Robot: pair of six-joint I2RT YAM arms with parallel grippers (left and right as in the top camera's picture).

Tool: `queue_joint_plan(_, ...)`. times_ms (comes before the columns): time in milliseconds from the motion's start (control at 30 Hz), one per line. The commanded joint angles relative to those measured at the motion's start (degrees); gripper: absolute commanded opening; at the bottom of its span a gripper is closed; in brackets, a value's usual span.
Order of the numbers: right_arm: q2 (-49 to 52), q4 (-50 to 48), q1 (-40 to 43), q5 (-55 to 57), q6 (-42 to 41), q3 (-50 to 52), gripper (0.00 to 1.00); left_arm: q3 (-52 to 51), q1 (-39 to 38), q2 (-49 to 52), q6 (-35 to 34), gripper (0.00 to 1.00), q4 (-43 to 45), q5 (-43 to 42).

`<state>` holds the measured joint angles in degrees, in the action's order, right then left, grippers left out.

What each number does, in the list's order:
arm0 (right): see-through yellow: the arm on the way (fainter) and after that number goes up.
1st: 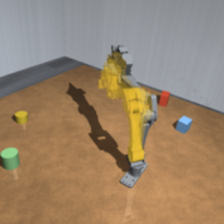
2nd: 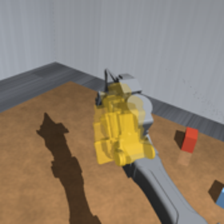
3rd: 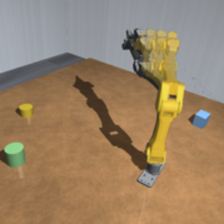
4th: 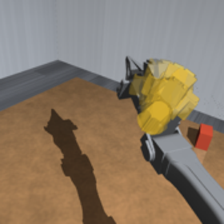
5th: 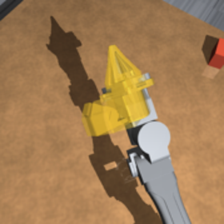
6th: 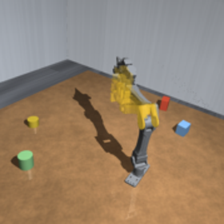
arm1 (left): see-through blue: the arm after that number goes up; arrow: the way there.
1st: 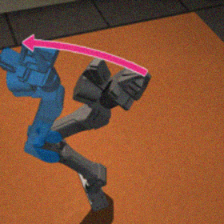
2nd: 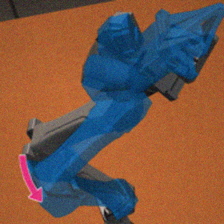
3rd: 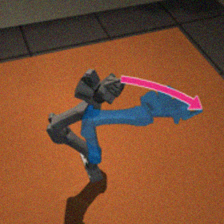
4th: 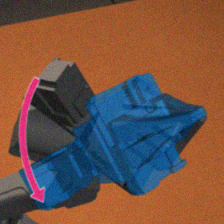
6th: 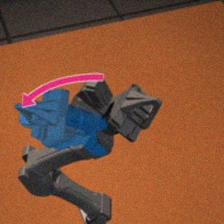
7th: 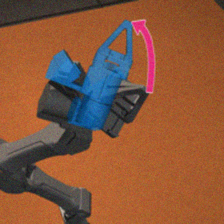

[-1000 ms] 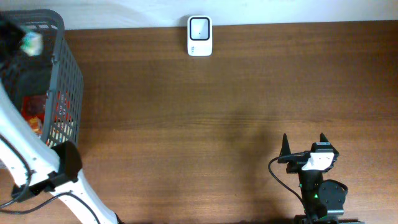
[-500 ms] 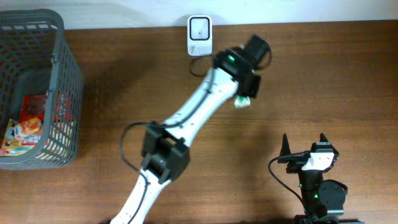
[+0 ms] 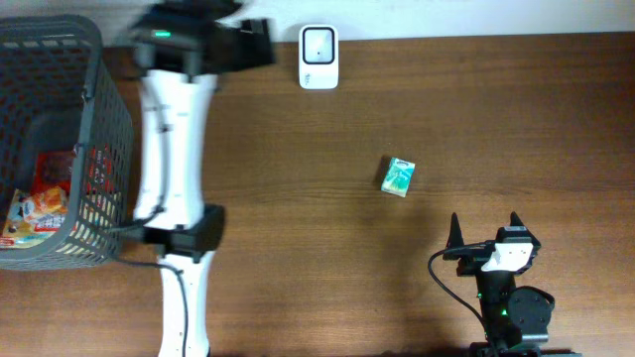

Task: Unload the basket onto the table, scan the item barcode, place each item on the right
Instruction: 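Grasp the green tissue pack with the left gripper, place it mid-table, then pick the orange Kleenex pack from the basket, place beside green pack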

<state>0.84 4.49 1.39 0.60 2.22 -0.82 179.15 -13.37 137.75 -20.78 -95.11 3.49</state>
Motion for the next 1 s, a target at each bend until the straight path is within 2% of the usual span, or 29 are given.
queue_joint_plan(0, -0.37, 0.15, -0.35, 0.11, 0.37, 0.5, 0.99, 0.61, 15.45, -9.77, -0.13, 0.99, -1.6, 0.42)
queue_joint_plan(67, -0.37, 0.17, -0.35, 0.11, 0.35, 0.5, 0.99, 0.59, 26.38, -12.41, 1.22, 1.0, -1.6, 0.26)
queue_joint_plan(100, -0.37, 0.17, -0.35, 0.11, 0.35, 0.5, 0.99, -0.57, 33.48, -12.63, 4.48, 1.0, -1.62, -0.87)
queue_joint_plan(167, -0.37, 0.15, -0.35, 0.11, 0.35, 0.5, 0.99, -4.0, 38.99, -12.63, 4.39, 1.0, -1.62, -1.77)
queue_joint_plan(200, -0.37, 0.17, -0.35, 0.11, 0.37, 0.5, 0.99, -10.25, 43.56, -12.63, 3.3, 0.99, -1.6, -1.07)
queue_joint_plan(233, -0.37, 0.17, -0.35, 0.11, 0.35, 0.5, 0.99, -16.83, 46.49, -12.61, -1.14, 0.99, -1.44, 1.29)
queue_joint_plan(300, -0.37, 0.15, -0.35, 0.11, 0.35, 0.5, 0.99, -31.56, 50.9, -12.52, -5.16, 0.97, 2.78, 3.23)
queue_joint_plan(367, -0.37, 0.15, -0.37, 0.09, 0.35, 0.5, 0.99, -45.2, 52.15, -12.52, -5.38, 0.96, 9.49, 3.5)
queue_joint_plan(433, -0.37, 0.15, -0.35, 0.11, 0.35, 0.5, 0.99, -56.48, 52.15, -12.52, -10.4, 0.94, 15.8, 5.16)
queue_joint_plan(500, -0.37, 0.17, -0.35, 0.11, 0.35, 0.5, 0.99, -63.47, 52.15, -12.52, -12.07, 0.89, 20.98, 5.16)
queue_joint_plan(600, -0.37, 0.15, -0.35, 0.09, 0.35, 0.5, 0.99, -69.55, 52.11, -12.5, -12.48, 0.73, 27.3, 3.52)
queue_joint_plan(633, -0.37, 0.15, -0.35, 0.11, 0.35, 0.5, 0.99, -70.38, 52.11, -12.48, -12.48, 0.58, 28.3, 2.27)
queue_joint_plan(667, -0.37, 0.15, -0.35, 0.09, 0.35, 0.5, 0.99, -70.38, 52.11, -12.46, -12.46, 0.36, 28.48, 2.12)
queue_joint_plan(733, -0.37, 0.15, -0.37, 0.11, 0.35, 0.5, 0.99, -70.38, 52.11, -12.46, -12.44, 0.17, 28.65, 2.12)
queue_joint_plan(767, -0.37, 0.15, -0.35, 0.11, 0.35, 0.5, 0.99, -70.38, 52.11, -12.46, -12.41, 0.0, 28.63, 2.12)
queue_joint_plan(867, -0.37, 0.17, -0.35, 0.09, 0.35, 0.5, 0.99, -69.85, 52.11, -13.18, -12.39, 0.0, 26.93, 1.14)
queue_joint_plan(967, -0.37, 0.17, -0.35, 0.11, 0.37, 0.5, 0.99, -64.08, 52.15, -18.14, -12.39, 0.0, 26.75, -9.53)
